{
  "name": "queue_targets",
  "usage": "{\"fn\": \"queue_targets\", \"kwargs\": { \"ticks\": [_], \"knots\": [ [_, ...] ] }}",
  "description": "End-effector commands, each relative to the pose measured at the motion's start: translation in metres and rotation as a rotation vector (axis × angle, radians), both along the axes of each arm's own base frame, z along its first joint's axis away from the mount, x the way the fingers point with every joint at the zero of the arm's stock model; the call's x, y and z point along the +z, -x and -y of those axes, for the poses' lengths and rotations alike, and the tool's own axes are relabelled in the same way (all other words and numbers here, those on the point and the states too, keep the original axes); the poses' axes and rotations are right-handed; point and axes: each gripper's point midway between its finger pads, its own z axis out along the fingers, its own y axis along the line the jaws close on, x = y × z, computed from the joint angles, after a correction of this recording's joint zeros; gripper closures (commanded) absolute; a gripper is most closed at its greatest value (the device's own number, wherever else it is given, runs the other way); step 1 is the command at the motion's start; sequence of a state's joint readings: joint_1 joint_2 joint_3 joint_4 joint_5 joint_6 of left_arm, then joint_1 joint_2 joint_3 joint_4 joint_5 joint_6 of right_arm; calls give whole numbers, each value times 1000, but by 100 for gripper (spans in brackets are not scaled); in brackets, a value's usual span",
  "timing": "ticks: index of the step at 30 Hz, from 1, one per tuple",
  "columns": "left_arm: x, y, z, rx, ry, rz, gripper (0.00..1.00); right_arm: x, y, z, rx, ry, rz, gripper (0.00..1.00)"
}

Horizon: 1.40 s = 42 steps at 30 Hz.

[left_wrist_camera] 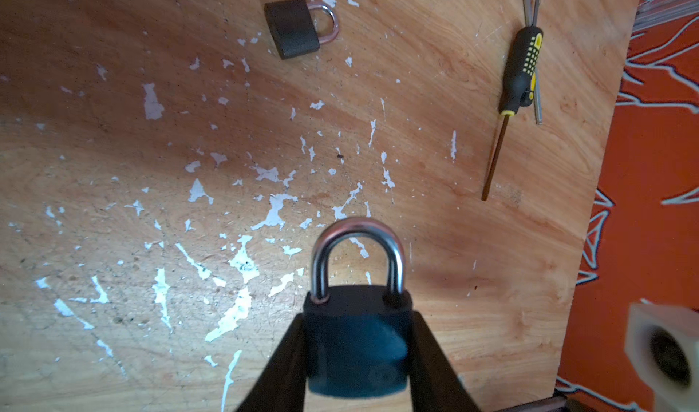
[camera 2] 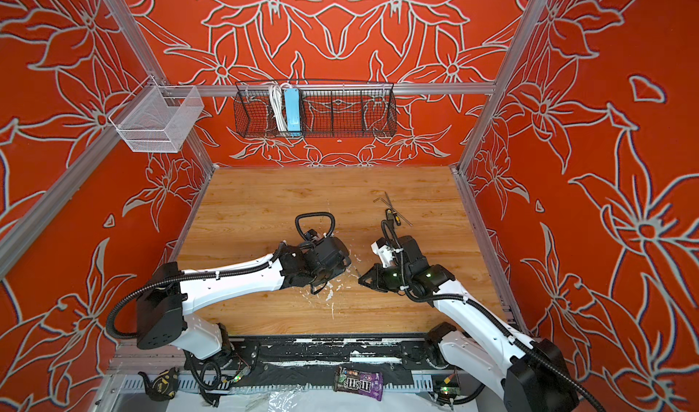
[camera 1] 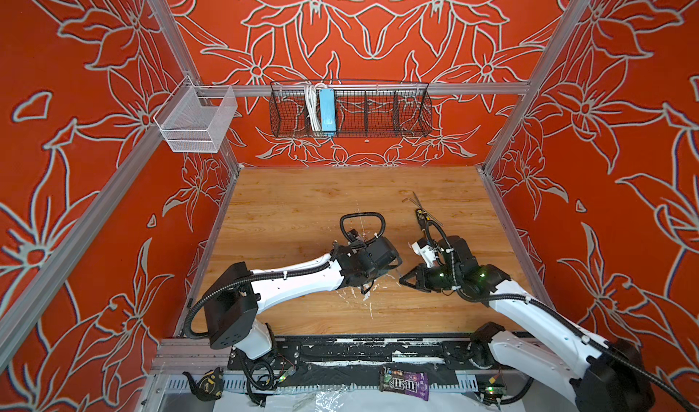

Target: Unlock with the key

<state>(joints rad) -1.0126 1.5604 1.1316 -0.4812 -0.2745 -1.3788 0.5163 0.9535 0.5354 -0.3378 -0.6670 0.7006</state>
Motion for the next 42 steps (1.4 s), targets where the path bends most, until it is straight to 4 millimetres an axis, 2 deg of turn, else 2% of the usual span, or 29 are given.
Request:
{"fn": "queue_targets", "kwargs": {
  "ticks": [1, 7, 26, 32, 42],
  "knots": [
    [25, -15, 6, 60, 71, 58, 94, 0, -5, -8, -20, -9, 38, 100],
    [26, -18, 9, 83, 94, 62, 95, 8, -10, -25, -2, -63, 68, 100],
    [27, -20, 16, 101, 130, 55, 99, 13, -19, -33, -39, -105, 112, 100],
    [26, -19, 16, 95, 137, 52, 100, 9, -21, -36, -36, -102, 98, 100],
    [23, -18, 17, 88, 129, 45, 100, 21, -23, -40, -30, -130, 118, 100]
  ]
}}
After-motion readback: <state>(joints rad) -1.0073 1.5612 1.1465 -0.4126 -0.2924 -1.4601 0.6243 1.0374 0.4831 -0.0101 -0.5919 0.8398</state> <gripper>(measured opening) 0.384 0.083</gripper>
